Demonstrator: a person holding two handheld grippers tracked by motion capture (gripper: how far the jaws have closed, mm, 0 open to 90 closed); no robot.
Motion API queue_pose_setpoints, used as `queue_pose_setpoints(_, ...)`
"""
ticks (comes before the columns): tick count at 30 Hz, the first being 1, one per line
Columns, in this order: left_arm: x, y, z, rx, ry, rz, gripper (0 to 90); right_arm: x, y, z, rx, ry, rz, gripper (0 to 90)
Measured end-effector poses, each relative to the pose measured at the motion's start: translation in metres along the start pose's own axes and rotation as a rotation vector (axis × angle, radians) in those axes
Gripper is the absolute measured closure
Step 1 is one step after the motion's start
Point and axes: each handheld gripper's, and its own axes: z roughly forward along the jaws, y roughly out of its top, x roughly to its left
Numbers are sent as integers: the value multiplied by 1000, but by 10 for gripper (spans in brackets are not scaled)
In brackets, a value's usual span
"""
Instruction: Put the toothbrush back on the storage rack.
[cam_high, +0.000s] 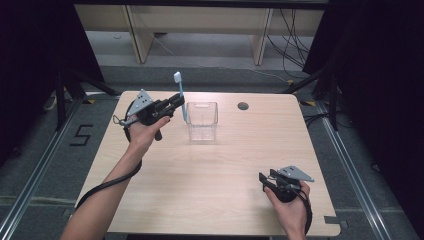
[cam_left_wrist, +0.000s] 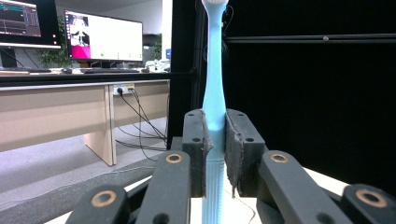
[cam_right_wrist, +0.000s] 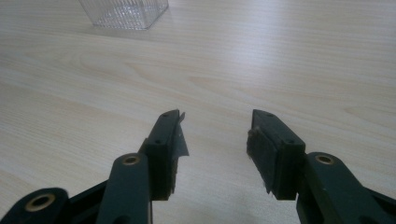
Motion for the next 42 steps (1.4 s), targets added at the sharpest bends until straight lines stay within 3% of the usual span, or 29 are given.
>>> queue_pose_setpoints(1,0,0,1,-1,-2,2,782,1,0,1,1,16,16,539)
queue_pose_setpoints(8,4,-7,6,2,-2,6,782,0,0,0,11,-1,-9,538)
queue_pose_setpoints(12,6,-10,9,4,-4,11,782,2,-1,0,17,20,21,536)
queue_pose_setpoints(13,6,-10,10,5,-5,12,782,0,-1,-1,17,3,-3,536)
queue_pose_setpoints(18,8,-14,13,12,-1,19,782,1,-1,1,8,10,-2,535)
queue_pose_setpoints(19,9,-14,14,16,-2,24,782,2,-1,1,11,17,17,535)
queue_pose_setpoints(20,9,-14,15,15,-2,23,781,1,-1,1,8,11,-1,535)
queue_pose_setpoints(25,8,-16,19,23,-3,33,781,1,-2,1,9,11,6,531)
queue_pose_setpoints(26,8,-16,20,25,-3,35,782,1,-2,2,6,33,13,532)
queue_pose_setpoints(31,9,-21,22,37,6,36,782,1,-1,0,10,12,5,531)
queue_pose_setpoints(37,10,-23,23,45,9,42,782,2,-2,2,7,34,20,531)
queue_pose_setpoints(38,10,-24,23,44,9,41,782,2,-2,0,27,16,11,531)
queue_pose_setpoints(42,11,-25,23,46,11,37,782,3,-2,1,25,18,11,531)
